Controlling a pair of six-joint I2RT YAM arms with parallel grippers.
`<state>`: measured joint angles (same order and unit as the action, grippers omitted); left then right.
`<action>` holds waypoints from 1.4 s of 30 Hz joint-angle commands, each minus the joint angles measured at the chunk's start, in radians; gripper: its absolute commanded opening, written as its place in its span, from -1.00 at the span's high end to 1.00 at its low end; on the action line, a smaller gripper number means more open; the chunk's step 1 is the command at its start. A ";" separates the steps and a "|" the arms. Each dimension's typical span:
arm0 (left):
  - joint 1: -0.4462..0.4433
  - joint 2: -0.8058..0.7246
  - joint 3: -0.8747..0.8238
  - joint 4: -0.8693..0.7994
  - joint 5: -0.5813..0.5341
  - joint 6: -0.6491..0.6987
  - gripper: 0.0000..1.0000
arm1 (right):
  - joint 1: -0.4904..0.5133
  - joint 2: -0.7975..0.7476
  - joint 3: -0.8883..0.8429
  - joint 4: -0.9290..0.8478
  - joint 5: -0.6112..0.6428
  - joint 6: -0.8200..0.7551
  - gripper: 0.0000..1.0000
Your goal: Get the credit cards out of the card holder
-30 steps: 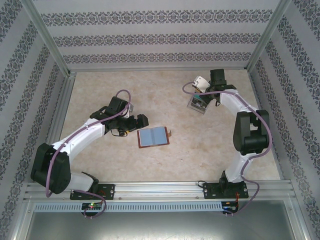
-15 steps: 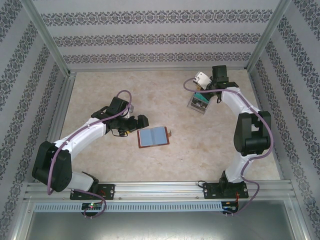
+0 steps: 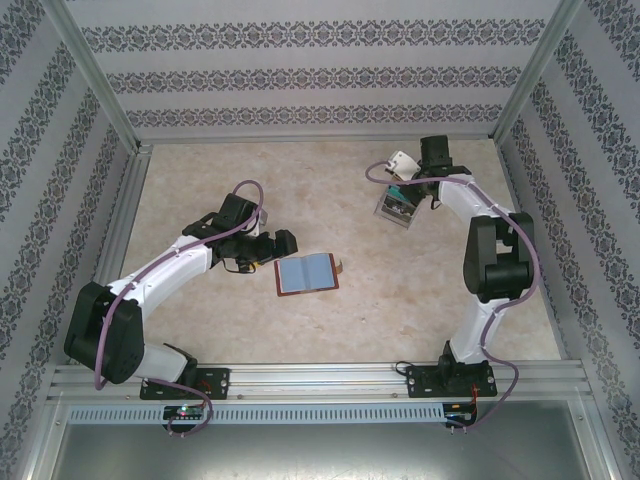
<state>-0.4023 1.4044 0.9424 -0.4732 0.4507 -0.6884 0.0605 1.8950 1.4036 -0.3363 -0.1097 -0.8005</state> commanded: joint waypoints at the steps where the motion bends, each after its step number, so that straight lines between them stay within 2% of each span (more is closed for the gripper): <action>1: 0.018 -0.013 -0.006 -0.035 -0.011 -0.002 -0.99 | -0.011 0.018 0.021 0.009 0.004 -0.012 1.00; 4: 0.021 -0.014 -0.009 -0.032 -0.010 -0.005 -0.99 | -0.010 0.032 0.028 0.014 0.017 -0.007 1.00; 6: 0.021 -0.014 -0.011 -0.031 -0.010 -0.007 -0.99 | -0.010 0.039 0.033 0.027 0.036 0.009 0.71; 7: 0.021 -0.015 -0.011 -0.030 -0.009 -0.008 -0.99 | -0.011 0.041 0.039 0.030 0.045 0.013 0.63; 17: 0.023 -0.020 -0.018 -0.026 -0.009 -0.014 -0.99 | -0.012 0.055 0.061 0.081 0.124 0.056 0.59; 27: 0.023 -0.023 -0.030 -0.015 -0.002 -0.017 -0.99 | -0.024 0.003 0.071 0.087 0.154 0.181 0.40; 30: 0.024 -0.019 -0.039 -0.006 0.005 -0.018 -0.99 | -0.018 -0.041 0.060 0.066 0.134 0.287 0.40; 34: 0.022 0.008 -0.063 0.029 0.036 -0.032 -0.91 | 0.013 -0.118 0.030 0.005 0.123 0.536 0.45; 42: 0.022 0.071 -0.080 0.083 0.092 -0.053 -0.54 | 0.191 -0.404 -0.289 0.032 -0.010 0.859 0.50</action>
<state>-0.3904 1.4551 0.8742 -0.4397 0.5076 -0.7288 0.1959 1.5482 1.1988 -0.2836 -0.0441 -0.1307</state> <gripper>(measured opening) 0.777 0.257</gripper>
